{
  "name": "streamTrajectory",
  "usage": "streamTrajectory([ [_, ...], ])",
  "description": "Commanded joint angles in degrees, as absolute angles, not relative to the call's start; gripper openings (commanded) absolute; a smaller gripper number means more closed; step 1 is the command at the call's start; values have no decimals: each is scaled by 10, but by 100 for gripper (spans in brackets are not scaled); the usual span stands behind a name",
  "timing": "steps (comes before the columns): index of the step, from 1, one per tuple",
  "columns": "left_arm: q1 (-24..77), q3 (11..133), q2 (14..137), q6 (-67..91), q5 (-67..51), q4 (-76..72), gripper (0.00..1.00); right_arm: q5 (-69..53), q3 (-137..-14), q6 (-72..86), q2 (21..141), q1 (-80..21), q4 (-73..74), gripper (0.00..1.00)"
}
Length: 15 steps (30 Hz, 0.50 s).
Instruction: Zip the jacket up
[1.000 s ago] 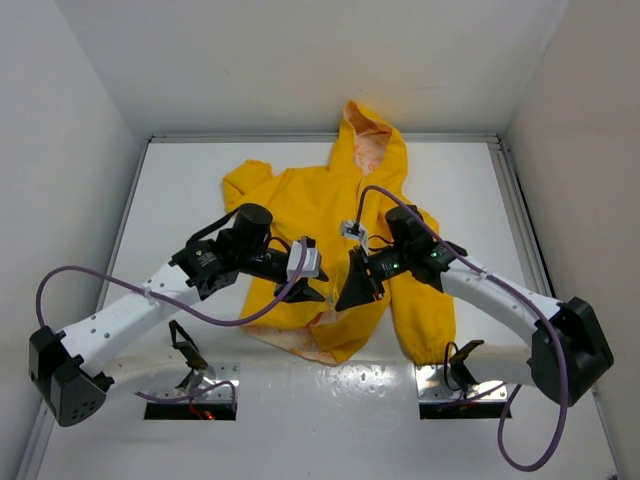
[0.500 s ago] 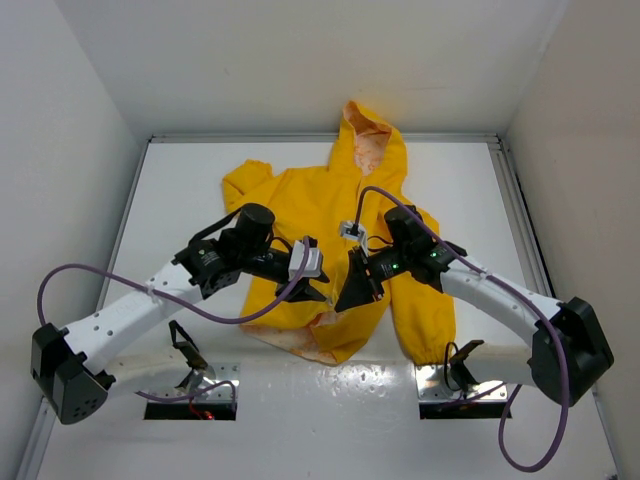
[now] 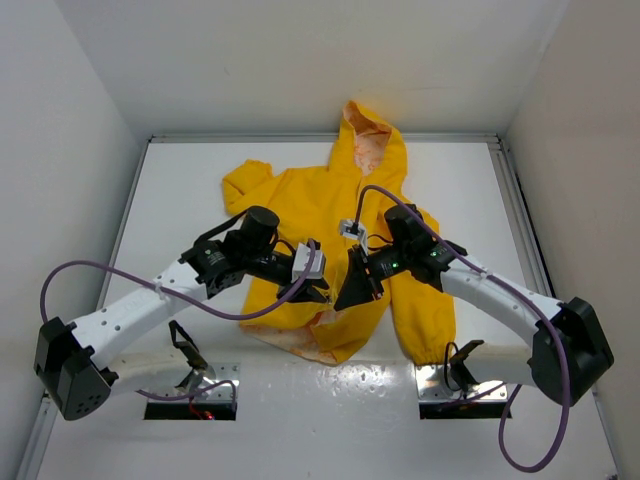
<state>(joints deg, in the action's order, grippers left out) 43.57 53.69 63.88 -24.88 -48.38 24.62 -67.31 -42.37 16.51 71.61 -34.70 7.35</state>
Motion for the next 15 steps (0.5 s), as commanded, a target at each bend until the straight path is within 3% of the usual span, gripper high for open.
streamTrajectory([
  [1, 441, 536, 635, -262, -512, 229, 35, -693, -448, 163, 702, -355, 48, 0],
  [15, 441, 531, 630, -262, -541, 223, 26, -688, -444, 182, 704, -354, 30, 0],
])
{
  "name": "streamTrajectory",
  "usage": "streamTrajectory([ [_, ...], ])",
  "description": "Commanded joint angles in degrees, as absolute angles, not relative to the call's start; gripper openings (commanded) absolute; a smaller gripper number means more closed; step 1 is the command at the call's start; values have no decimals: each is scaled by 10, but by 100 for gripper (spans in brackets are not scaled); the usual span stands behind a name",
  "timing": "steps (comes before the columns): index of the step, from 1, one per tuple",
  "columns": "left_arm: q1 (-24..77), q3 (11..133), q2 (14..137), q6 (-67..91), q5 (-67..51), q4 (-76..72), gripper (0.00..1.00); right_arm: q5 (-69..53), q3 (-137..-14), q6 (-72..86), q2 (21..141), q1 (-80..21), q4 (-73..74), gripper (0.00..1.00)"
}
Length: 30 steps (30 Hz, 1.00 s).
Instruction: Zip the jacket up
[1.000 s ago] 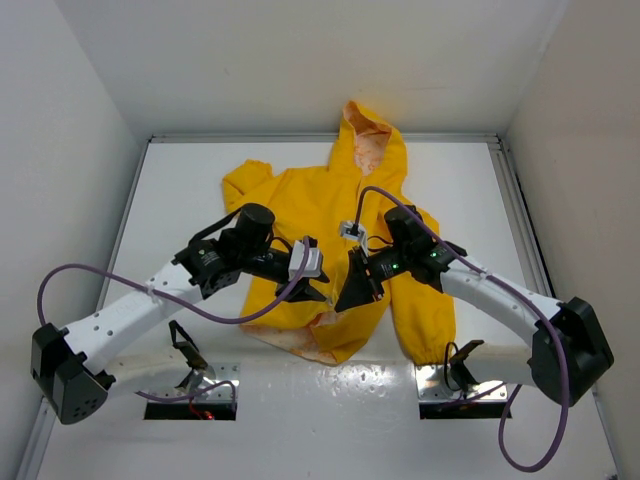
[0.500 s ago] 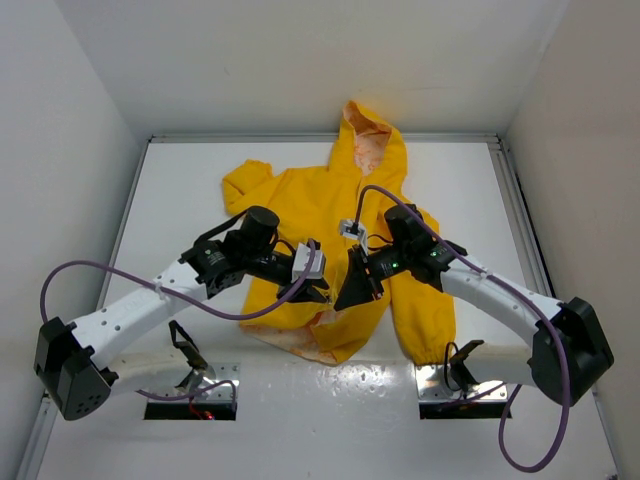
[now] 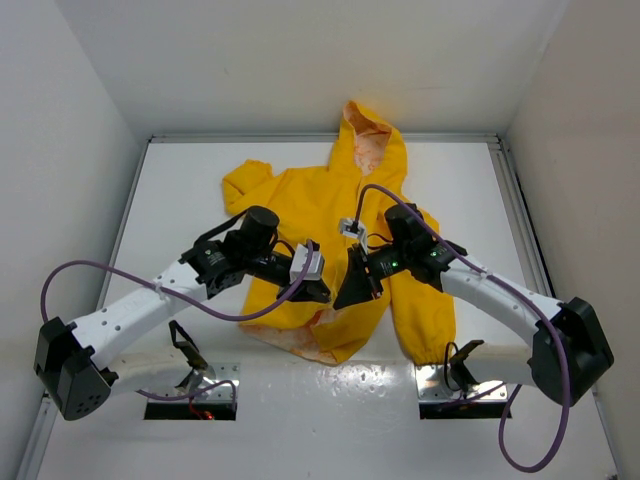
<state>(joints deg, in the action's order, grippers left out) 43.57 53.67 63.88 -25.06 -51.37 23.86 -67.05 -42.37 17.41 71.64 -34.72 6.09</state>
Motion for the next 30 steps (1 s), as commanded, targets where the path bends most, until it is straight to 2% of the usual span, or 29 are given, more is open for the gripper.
streamTrajectory([
  [1, 441, 531, 630, -262, -541, 223, 25, -688, -444, 184, 703, -352, 28, 0],
  [9, 441, 526, 625, -262, -541, 223, 23, -689, -438, 213, 708, -350, 4, 0],
  [14, 441, 526, 625, -262, -529, 223, 3, -690, -437, 223, 708, -348, -19, 0],
  [16, 441, 526, 625, -262, -522, 223, 0, -691, -433, 222, 707, -350, -18, 0],
  [30, 436, 547, 603, -181, -445, 128, 0, -693, -435, 98, 707, -377, 138, 0],
])
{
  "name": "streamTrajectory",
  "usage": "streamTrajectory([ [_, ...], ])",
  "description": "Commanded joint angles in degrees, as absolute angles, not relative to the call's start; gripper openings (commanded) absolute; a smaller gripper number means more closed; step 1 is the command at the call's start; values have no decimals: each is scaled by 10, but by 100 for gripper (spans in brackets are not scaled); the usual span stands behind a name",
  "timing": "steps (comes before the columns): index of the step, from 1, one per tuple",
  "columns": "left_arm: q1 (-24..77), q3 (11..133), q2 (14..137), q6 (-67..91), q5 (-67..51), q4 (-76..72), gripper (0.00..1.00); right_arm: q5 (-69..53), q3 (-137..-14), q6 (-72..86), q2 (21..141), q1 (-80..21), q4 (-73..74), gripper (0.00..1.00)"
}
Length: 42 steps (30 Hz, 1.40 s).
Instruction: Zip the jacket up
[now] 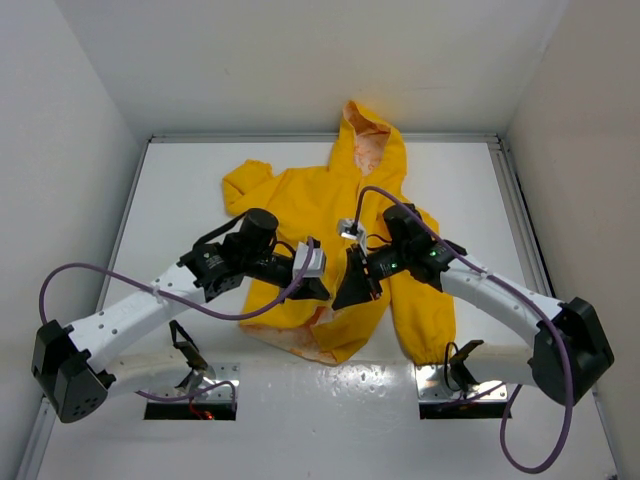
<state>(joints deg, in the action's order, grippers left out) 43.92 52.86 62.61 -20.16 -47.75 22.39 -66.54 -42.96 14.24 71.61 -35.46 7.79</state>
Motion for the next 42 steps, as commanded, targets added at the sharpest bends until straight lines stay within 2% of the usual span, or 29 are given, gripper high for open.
streamTrajectory([
  [1, 436, 547, 603, -181, -437, 120, 0, -696, -436, 89, 706, -381, 145, 0],
  [13, 436, 536, 598, -130, -278, 40, 0, -693, -451, -38, 696, -400, 280, 0],
  [14, 436, 536, 598, -124, -278, 40, 0, -667, -453, -39, 695, -397, 287, 3],
  [16, 441, 531, 598, -110, -272, 34, 0, -647, -464, -32, 692, -389, 301, 18],
  [17, 441, 531, 598, -91, -260, 34, 0, -622, -469, -25, 688, -365, 303, 37],
  [18, 441, 525, 598, -82, -254, 34, 0, -613, -472, -13, 684, -355, 295, 46],
  [20, 441, 519, 598, -50, -239, 34, 0, -579, -477, 50, 667, -314, 279, 54],
  [23, 446, 519, 604, -9, -226, 28, 0, -572, -447, 159, 611, -266, 216, 50],
  [25, 446, 519, 610, 10, -220, 18, 0, -573, -415, 261, 566, -252, 94, 46],
  [26, 452, 519, 619, 17, -220, 18, 0, -574, -392, 368, 556, -249, 60, 43],
  [27, 459, 519, 619, 35, -212, 10, 0, -563, -382, 407, 547, -250, -58, 39],
  [29, 465, 519, 634, 49, -212, -4, 0, -549, -339, 511, 535, -255, -132, 38],
  [31, 470, 519, 648, 61, -207, -16, 0, -521, -344, 534, 552, -289, -165, 38],
  [33, 470, 531, 654, 69, -207, -16, 0, -520, -344, 528, 574, -319, -191, 42],
  [35, 470, 538, 654, 75, -207, -16, 0, -515, -353, 465, 590, -337, -79, 42],
  [36, 470, 543, 654, 75, -207, -16, 0, -501, -372, 381, 590, -336, -36, 42],
  [37, 465, 543, 654, 64, -207, -8, 0, -444, -374, 361, 587, -306, -2, 42],
  [38, 465, 543, 645, 64, -207, -3, 0, -419, -367, 350, 571, -292, 83, 40],
  [39, 458, 537, 634, 55, -207, 4, 0, -396, -361, 347, 565, -273, 101, 38],
  [40, 458, 532, 628, 43, -207, 10, 0, -320, -347, 347, 543, -219, 150, 29],
  [42, 463, 508, 613, 30, -213, 11, 0, -274, -345, 354, 534, -190, 177, 25],
])
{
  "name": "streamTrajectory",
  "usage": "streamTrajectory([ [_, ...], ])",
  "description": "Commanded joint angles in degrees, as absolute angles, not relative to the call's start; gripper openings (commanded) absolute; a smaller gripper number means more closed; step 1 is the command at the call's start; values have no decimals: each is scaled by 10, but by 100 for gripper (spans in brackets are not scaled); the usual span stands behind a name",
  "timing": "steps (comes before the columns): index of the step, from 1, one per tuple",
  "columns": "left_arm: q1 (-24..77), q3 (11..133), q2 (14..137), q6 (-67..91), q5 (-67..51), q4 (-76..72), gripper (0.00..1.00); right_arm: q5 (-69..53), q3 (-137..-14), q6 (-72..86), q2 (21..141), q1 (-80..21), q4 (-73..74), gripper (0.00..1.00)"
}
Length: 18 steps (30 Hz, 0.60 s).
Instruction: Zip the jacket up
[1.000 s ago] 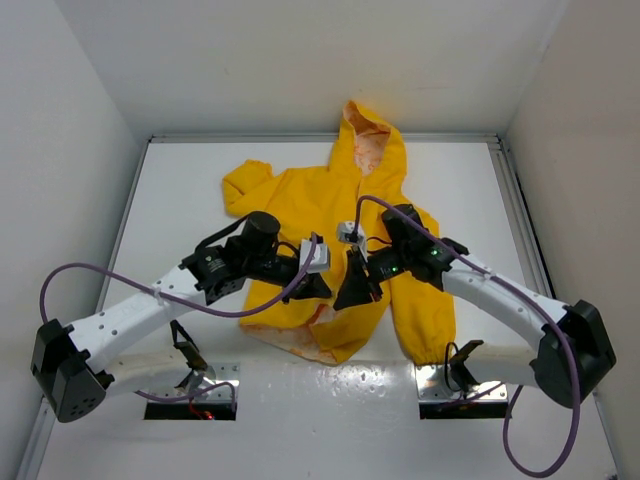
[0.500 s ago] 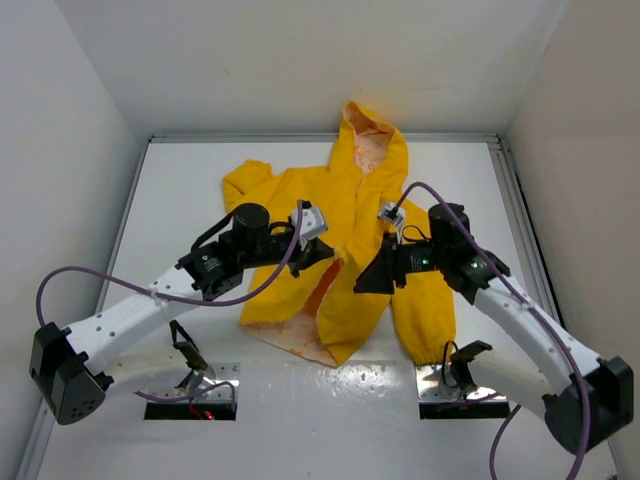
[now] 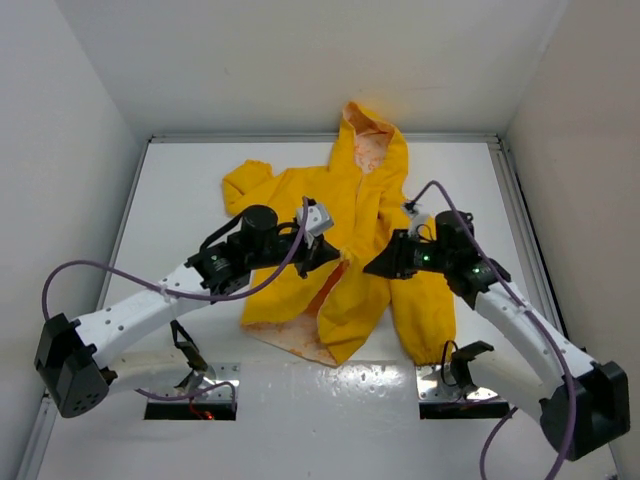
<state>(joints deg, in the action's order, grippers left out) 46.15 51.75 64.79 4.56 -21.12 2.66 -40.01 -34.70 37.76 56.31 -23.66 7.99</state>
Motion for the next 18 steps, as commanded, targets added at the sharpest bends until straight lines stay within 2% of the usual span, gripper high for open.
streamTrajectory([
  [1, 463, 500, 600, 18, -218, 16, 0, -232, -347, 356, 538, -166, 198, 24],
  [4, 476, 483, 593, -5, -218, 23, 0, -138, -373, 340, 564, -169, 211, 28],
  [7, 487, 483, 599, -31, -213, 28, 0, -48, -451, 337, 663, -201, 292, 27],
  [8, 487, 488, 607, -39, -205, 35, 0, 17, -533, 338, 751, -221, 345, 23],
  [9, 487, 488, 617, -47, -200, 35, 0, 48, -563, 337, 784, -236, 371, 18],
  [10, 487, 495, 622, -59, -200, 35, 0, 136, -596, 331, 818, -261, 422, 6],
  [11, 487, 495, 627, -64, -192, 35, 0, 161, -652, 336, 910, -268, 471, 0],
  [18, 487, 496, 650, -79, -185, 14, 0, 221, -820, 324, 1126, -267, 490, 0],
])
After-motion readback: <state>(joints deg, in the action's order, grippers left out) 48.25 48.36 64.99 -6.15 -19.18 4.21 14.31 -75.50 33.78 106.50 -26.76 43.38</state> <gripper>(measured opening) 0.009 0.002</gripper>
